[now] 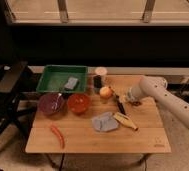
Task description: Wipe tray with brush
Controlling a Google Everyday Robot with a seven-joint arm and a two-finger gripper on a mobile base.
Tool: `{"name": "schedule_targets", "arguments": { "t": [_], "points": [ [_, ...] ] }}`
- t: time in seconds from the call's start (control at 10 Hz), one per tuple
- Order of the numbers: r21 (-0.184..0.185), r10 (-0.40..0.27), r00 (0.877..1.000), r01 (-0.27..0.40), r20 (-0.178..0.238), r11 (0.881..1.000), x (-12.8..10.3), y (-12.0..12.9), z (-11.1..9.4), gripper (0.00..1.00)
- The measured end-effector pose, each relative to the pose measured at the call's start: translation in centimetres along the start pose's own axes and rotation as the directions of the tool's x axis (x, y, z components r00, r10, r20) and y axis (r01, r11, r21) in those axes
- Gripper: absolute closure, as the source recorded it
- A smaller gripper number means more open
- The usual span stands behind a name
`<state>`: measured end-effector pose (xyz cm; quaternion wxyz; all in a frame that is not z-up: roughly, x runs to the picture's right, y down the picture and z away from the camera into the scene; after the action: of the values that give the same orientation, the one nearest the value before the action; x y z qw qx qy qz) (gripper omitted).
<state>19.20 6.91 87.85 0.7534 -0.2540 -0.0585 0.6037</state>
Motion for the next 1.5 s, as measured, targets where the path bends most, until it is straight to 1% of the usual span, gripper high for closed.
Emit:
{"name": "schedule_targets", "arguments": {
  "t": [0.1, 0.2, 0.6, 0.8, 1.0, 1.1, 1.3, 1.4, 1.5],
  "points": [
    [-0.006, -0.004, 1.000, 0.004, -0.002, 1.000, -0.2, 0.2, 0.4, 0.20],
    [-0.010, -0.005, 1.000, 0.005, -0.006, 1.000, -0.3, 0.3, 0.8, 0.20],
    [-0.034, -0.011, 0.999, 0.009, -0.044, 0.999, -0.5, 1.1, 3.6, 0.20],
    [-0.042, -0.005, 0.998, 0.002, -0.062, 0.999, -0.3, 1.1, 4.6, 0.20],
    [-0.050, 0.000, 0.996, -0.004, -0.090, 0.999, 0.4, 1.0, 5.8, 0.20],
    [-0.056, 0.001, 0.995, -0.007, -0.103, 0.998, 0.7, 1.2, 6.5, 0.23],
    [-0.066, 0.000, 0.994, -0.007, -0.110, 0.998, 1.0, 1.1, 6.8, 0.42],
    [-0.067, 0.000, 0.994, -0.007, -0.112, 0.998, 1.0, 1.2, 6.7, 0.51],
    [-0.066, 0.001, 0.993, -0.008, -0.114, 0.998, 1.0, 1.1, 6.5, 0.63]
  ]
}}
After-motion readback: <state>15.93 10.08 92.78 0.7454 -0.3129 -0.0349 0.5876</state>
